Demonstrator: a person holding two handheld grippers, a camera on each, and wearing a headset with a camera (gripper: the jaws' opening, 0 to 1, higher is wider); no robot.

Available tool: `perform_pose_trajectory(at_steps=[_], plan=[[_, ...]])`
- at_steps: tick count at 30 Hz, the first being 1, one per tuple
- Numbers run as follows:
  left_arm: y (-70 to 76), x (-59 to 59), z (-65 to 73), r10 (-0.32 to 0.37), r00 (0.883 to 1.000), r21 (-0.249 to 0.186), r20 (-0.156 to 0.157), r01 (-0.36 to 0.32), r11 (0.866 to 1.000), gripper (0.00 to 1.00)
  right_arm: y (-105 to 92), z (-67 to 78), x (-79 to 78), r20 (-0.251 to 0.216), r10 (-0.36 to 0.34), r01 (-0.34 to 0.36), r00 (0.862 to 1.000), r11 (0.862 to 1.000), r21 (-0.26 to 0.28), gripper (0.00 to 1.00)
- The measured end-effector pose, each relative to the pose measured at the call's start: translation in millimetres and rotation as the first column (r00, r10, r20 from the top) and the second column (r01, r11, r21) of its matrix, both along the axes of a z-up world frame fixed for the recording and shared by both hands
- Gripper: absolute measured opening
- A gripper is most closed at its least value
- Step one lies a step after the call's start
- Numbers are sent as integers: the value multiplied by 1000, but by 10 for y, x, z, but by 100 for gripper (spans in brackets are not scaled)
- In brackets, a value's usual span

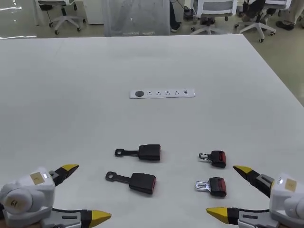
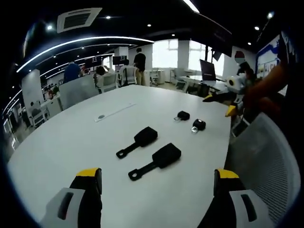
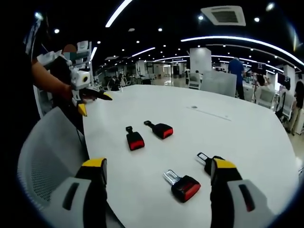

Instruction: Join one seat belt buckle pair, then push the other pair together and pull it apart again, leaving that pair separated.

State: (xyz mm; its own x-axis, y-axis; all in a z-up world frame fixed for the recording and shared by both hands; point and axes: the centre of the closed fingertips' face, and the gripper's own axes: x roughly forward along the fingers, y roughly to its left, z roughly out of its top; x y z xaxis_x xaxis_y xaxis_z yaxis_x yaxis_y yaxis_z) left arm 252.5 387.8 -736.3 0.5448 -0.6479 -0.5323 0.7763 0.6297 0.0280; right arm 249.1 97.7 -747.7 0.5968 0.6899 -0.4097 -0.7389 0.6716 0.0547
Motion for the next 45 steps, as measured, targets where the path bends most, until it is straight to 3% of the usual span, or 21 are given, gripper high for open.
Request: perform_pose_trajectory(at_steps=[1,2,14,16,18,19,22,26,35,36,37,39,41,45], plan=[[4,-8,-17,-2,1000,16,6,2,1000,100,6,7,7,5,-1,1,1000,1000,1,92],[7,-22,-53,3,1000,24,-11,-3,1000,100,11,1,12,2,-2,2,1000,1000,1,92],[25,23,-13,14,1000,-4,-21,-14,1000,100,44,-13,3,-7,8,-8,1000,1000,-2,92],[-3,31,17,38,997,-74,-62,-42,996,100,45,-3,14,-17,8,-7,1000,1000,15,92],[-13,58,53,75,990,-170,-122,-95,981,100,56,16,19,-38,1,1,999,999,50,92],[-11,58,72,85,987,-192,-136,-111,975,99,52,13,22,-56,-4,7,998,998,66,92],[-17,38,83,88,985,-199,-146,-117,973,96,32,-10,23,-48,-6,8,999,999,49,91],[-7,77,145,132,978,-258,-161,-171,951,99,33,-30,6,-56,-4,7,998,999,49,91],[-35,21,134,111,981,-244,-157,-147,959,98,55,-38,-8,-55,6,-4,998,999,45,91],[-61,5,150,81,987,-228,-137,-112,967,98,72,-32,-18,-48,23,-21,999,999,43,91],[-77,-11,146,61,989,-214,-137,-89,973,98,78,-29,-23,-47,29,-27,998,999,43,91],[-121,-38,160,12,992,-189,-124,-36,981,99,153,-7,-89,-35,106,-105,994,994,30,91],[-142,-42,180,-14,994,-182,-111,-7,983,99,175,-39,-127,-49,142,-142,989,990,-8,91],[-173,-43,203,-49,994,-173,-102,31,985,99,174,18,-83,-39,131,-131,991,991,12,90]])
